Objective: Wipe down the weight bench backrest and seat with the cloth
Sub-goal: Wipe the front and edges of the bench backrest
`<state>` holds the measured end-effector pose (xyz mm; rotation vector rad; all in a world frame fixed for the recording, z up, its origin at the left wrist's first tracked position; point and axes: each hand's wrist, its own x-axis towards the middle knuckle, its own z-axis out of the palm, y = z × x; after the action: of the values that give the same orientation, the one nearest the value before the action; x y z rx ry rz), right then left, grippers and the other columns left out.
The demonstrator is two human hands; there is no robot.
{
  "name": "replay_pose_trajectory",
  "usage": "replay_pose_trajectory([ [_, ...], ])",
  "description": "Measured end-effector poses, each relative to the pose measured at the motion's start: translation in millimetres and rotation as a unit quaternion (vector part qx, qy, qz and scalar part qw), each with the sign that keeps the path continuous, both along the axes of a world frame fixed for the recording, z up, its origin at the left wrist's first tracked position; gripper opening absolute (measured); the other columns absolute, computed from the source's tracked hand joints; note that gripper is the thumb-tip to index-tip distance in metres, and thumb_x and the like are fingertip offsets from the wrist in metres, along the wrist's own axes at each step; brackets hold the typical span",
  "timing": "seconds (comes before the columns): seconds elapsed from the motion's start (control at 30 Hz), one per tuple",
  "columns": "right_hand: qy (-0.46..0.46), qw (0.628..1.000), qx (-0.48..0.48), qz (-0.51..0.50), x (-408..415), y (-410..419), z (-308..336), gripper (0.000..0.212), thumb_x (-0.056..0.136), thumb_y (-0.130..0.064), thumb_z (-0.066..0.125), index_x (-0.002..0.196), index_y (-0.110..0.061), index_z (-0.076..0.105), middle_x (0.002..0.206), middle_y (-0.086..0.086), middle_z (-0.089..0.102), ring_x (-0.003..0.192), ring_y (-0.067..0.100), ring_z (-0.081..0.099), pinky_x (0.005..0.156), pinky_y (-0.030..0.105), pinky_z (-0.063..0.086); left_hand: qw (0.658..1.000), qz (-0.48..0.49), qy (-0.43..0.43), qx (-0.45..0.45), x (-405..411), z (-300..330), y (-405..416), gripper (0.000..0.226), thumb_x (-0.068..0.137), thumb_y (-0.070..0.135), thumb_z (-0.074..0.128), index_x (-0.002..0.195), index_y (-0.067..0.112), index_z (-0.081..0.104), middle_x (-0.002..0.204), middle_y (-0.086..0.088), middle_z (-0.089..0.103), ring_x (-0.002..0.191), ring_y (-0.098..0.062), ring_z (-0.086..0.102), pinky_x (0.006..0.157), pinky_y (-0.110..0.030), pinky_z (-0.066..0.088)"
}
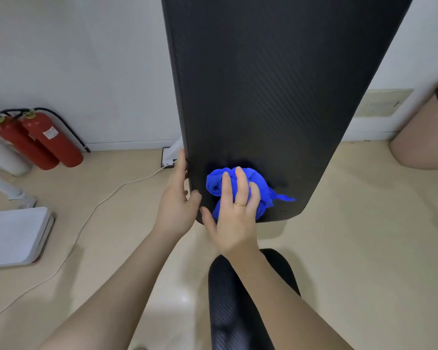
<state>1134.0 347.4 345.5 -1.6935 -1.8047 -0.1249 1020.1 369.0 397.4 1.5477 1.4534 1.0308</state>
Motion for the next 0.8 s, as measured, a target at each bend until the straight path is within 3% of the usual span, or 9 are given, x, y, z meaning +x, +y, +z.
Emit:
replay_pose_trajectory([
  [0.13,-0.069,0.990,0.084,-0.094,43,14,-3,0.047,0.079,-0.006,0.057,0.117,-0.032,0.048,0.137,0.007,0.031,0.114,0.033,0.039,0.099,0.059,0.036,1.000,-0.004,-0.008,-0.015,0,5,-2,0.083,0.084,-0.001,0.043,0.141,0.052,0.014,0.128,0.037,0.046,0.110,0.020,0.043,0.079,-0.015,0.045],
  [0.27,-0.021,0.989,0.081,-0.119,62,14,0,0.073,0.063,0.012,0.066,0.118,-0.032,0.044,0.136,0.010,0.027,0.108,0.032,0.035,0.075,0.046,0.052,0.999,-0.021,-0.008,-0.023,-7,6,-2,0.084,0.082,0.000,0.042,0.140,0.055,0.015,0.130,0.031,0.046,0.110,0.020,0.043,0.085,-0.024,0.044],
  [0.33,0.050,0.989,0.073,-0.118,39,12,0,0.074,0.069,0.014,0.063,0.121,-0.034,0.040,0.134,0.006,0.024,0.109,0.035,0.038,0.078,0.048,0.053,0.999,-0.038,-0.007,-0.035,-11,4,-1,0.090,0.076,-0.005,0.035,0.141,0.053,0.014,0.128,0.037,0.045,0.111,0.022,0.042,0.086,-0.026,0.042],
  [0.4,0.101,0.989,0.051,-0.093,4,10,-1,0.071,0.080,0.001,0.062,0.119,-0.049,0.029,0.126,-0.003,0.029,0.112,0.031,0.042,0.088,0.047,0.048,0.997,-0.052,-0.023,-0.049,-14,0,0,0.090,0.076,-0.010,0.033,0.141,0.049,0.017,0.120,0.046,0.044,0.112,0.024,0.041,0.088,-0.020,0.041],
  [0.43,0.090,0.993,0.056,-0.058,-15,9,-3,0.071,0.080,-0.006,0.065,0.118,-0.052,0.026,0.123,-0.006,0.031,0.110,0.026,0.040,0.088,0.043,0.045,0.996,-0.056,-0.036,-0.054,-17,-3,1,0.089,0.077,-0.013,0.033,0.142,0.046,0.019,0.120,0.046,0.044,0.113,0.024,0.041,0.087,-0.014,0.040],
  [0.53,0.002,0.998,0.044,0.048,-46,9,-14,0.080,0.061,-0.003,0.076,0.123,-0.038,0.039,0.134,0.003,0.028,0.104,0.028,0.034,0.074,0.036,0.051,0.996,-0.043,-0.049,-0.061,-30,-11,0,0.081,0.079,-0.017,0.035,0.142,0.034,0.029,0.124,0.034,0.043,0.115,0.021,0.043,0.086,-0.002,0.038],
  [0.67,-0.125,0.984,0.107,0.070,4,20,-16,0.050,0.077,0.003,0.054,0.115,-0.030,0.060,0.131,0.006,0.037,0.096,0.030,0.042,0.069,0.038,0.053,0.995,-0.064,-0.033,-0.065,-32,-19,-6,0.078,0.077,-0.007,0.036,0.141,0.037,0.031,0.127,0.040,0.041,0.124,0.010,0.040,0.101,-0.014,0.036],
  [0.73,-0.153,0.976,0.150,0.027,47,20,-12,0.054,0.075,0.009,0.054,0.112,-0.030,0.061,0.127,0.007,0.041,0.093,0.030,0.045,0.068,0.038,0.053,0.993,-0.078,-0.052,-0.067,-28,-20,-8,0.080,0.073,0.002,0.034,0.142,0.041,0.028,0.129,0.045,0.039,0.129,0.009,0.036,0.104,-0.019,0.032],
  [0.8,-0.161,0.979,0.126,-0.004,90,18,-9,0.067,0.065,0.013,0.062,0.116,-0.030,0.057,0.129,0.008,0.039,0.097,0.032,0.043,0.069,0.039,0.052,0.991,-0.076,-0.086,-0.071,-27,-22,-7,0.080,0.077,-0.005,0.034,0.143,0.040,0.028,0.135,0.039,0.040,0.131,0.008,0.035,0.105,-0.026,0.035],
])
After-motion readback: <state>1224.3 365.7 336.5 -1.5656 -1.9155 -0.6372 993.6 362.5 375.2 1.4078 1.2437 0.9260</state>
